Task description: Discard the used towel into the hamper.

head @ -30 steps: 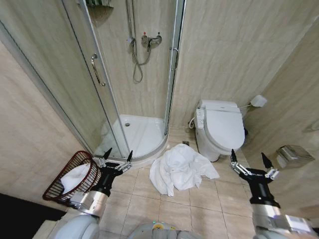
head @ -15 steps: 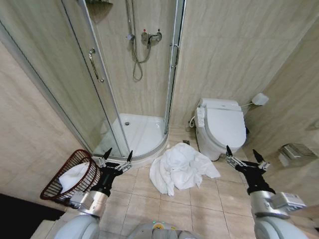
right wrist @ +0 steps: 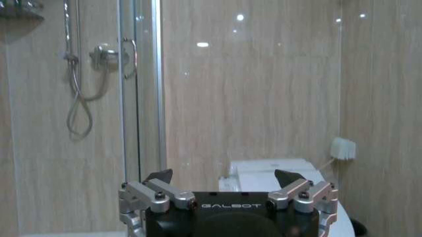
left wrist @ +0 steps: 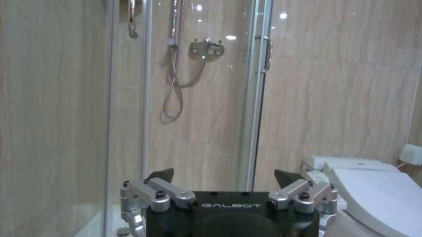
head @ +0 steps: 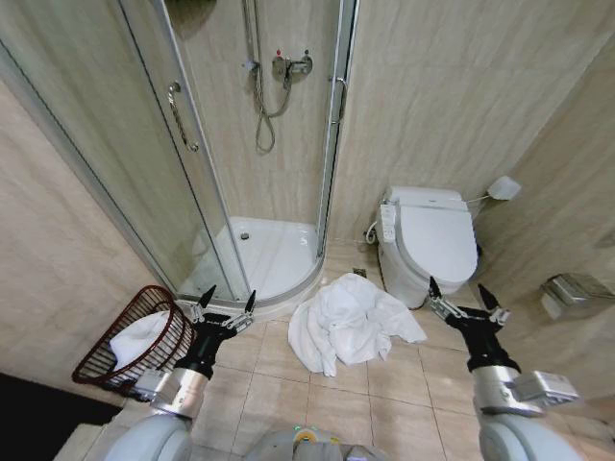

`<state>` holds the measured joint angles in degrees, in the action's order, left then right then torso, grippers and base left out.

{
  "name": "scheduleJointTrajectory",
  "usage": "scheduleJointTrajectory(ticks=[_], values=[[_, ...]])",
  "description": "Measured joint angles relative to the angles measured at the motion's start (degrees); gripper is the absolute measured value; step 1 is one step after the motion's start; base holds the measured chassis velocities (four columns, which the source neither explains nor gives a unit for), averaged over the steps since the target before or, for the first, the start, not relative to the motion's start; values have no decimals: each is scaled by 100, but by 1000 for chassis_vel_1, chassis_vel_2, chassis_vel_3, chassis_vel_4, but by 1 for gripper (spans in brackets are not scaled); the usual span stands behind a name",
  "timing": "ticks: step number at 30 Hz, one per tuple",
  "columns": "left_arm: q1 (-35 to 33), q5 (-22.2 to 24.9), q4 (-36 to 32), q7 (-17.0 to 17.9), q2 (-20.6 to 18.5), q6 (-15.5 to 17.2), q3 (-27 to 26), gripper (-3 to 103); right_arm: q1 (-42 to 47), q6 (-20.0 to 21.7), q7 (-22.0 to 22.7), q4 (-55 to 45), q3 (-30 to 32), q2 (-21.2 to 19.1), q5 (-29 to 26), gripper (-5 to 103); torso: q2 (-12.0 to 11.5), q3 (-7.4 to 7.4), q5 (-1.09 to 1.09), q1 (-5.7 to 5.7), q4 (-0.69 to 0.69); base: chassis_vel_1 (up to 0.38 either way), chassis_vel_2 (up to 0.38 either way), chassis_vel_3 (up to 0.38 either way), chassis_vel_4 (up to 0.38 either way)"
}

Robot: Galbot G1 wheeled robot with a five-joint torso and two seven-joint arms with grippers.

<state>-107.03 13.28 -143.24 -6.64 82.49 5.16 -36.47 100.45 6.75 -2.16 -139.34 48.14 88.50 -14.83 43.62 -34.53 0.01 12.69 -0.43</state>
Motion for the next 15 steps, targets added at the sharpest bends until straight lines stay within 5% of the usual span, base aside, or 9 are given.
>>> scheduleJointTrajectory(ticks=[15], values=[[0,0,0,0,0,0,0,99,-33,-765,438,808,-217,116,351,100,-387,216,-1,-171,0,0,0,0,0]])
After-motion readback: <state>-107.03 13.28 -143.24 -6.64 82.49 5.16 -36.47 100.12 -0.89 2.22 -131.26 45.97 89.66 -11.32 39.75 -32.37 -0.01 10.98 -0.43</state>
